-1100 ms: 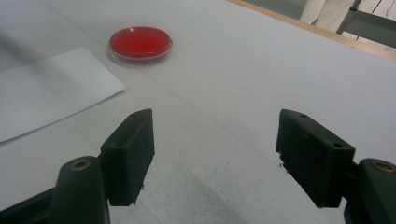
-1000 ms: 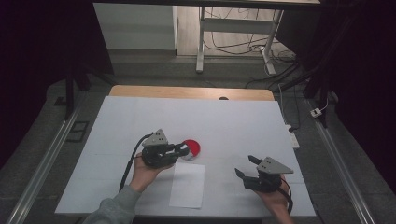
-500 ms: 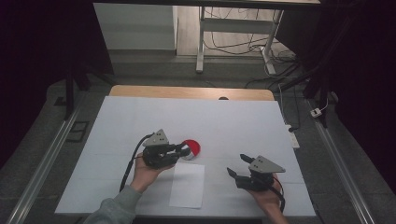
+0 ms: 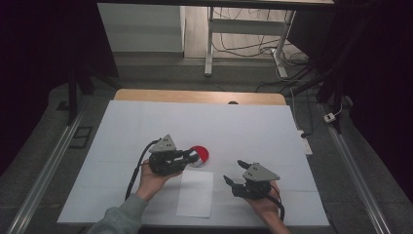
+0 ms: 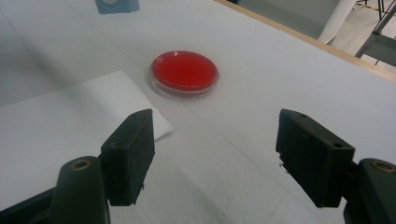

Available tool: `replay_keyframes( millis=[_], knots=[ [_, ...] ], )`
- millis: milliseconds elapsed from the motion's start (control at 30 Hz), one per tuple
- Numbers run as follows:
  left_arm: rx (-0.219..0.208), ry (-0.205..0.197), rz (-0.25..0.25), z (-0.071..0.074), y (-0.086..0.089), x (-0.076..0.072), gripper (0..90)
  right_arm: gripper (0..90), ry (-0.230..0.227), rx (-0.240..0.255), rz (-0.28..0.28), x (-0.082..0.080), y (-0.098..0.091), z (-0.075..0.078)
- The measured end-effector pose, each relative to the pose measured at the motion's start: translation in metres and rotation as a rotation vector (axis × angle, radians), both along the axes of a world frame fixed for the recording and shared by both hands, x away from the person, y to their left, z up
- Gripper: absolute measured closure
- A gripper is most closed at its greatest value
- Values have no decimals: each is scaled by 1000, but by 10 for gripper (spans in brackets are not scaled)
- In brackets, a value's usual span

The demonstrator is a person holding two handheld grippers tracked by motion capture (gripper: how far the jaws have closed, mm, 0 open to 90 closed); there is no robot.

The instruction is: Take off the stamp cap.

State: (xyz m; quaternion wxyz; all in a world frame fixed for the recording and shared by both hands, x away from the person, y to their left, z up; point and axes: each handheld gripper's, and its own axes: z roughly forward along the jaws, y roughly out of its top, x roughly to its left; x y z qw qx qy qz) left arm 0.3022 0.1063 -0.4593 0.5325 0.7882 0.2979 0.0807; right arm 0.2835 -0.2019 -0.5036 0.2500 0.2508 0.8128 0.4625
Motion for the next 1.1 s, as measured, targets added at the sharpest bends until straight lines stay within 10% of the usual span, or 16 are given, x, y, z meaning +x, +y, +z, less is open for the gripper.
replay_keyframes(
  millis=[1100],
  knots=[
    [14,11,-2,-5,-7,2,753,283,5,-5,31,2,36,-5]
  ],
)
